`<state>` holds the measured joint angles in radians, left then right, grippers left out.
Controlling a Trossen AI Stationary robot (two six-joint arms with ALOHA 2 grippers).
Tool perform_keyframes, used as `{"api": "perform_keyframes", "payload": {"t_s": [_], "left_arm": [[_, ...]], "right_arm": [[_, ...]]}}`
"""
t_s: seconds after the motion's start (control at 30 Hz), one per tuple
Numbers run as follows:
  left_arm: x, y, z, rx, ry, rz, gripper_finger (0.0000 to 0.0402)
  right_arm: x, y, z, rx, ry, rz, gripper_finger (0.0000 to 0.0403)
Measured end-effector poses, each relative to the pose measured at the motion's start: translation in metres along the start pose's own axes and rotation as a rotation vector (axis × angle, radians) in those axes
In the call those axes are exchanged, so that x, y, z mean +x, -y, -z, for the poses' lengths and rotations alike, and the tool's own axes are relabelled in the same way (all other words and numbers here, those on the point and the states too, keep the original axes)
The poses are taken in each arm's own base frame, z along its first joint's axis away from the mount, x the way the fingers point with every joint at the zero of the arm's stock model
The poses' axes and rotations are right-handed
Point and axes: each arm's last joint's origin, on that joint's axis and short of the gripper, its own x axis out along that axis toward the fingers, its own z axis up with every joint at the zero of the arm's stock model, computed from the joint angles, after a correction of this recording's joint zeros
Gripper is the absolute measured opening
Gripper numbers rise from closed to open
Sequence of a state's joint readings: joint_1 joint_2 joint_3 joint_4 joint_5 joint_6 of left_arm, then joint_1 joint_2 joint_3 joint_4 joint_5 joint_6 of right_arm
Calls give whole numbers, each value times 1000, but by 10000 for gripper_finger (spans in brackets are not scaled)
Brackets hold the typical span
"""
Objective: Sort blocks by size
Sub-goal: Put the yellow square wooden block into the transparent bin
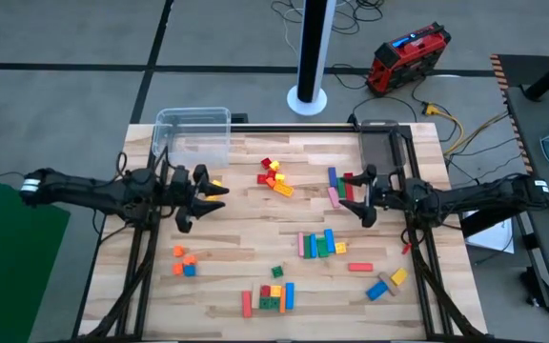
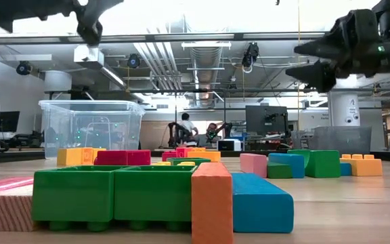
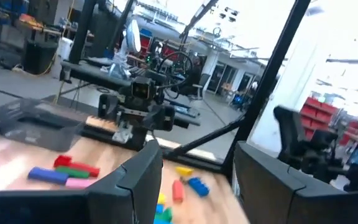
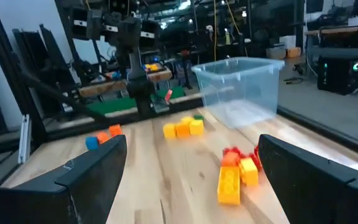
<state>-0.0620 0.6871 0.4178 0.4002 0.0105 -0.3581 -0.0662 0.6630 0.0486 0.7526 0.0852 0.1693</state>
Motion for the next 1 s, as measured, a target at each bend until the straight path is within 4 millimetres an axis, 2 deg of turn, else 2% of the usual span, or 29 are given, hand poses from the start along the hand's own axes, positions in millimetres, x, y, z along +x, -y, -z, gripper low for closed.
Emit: {"api": "perform_keyframes", "payload": {"t_s": [0.1,0.17,0.27,0.43,0.57,0.8,0.9,1.0], "left_arm": [[7,6,-15,-15,-36,2,178],[13,9,-16,-95,-122,-4,178],[22,11,-4,-126,-245,-14,178],[33,16,13,-39,-314,5,178],[33,9,22,-59,-396,-196,178],[18,-1,22,-127,-637,-712,178],[13,-2,24,-153,-767,-850,178],[14,-3,27,-113,-875,-918,178]], "right_arm": [[7,-4,-15,16,26,-44,354],[12,-7,-22,19,3,-65,354],[21,-9,-31,55,-37,-64,354],[32,-12,-40,93,-132,-42,354],[40,-14,-47,113,-150,-36,354],[42,-15,-54,141,-191,-19,354],[40,-14,-54,155,-203,-4,354],[38,-11,-54,160,-216,13,354]]}}
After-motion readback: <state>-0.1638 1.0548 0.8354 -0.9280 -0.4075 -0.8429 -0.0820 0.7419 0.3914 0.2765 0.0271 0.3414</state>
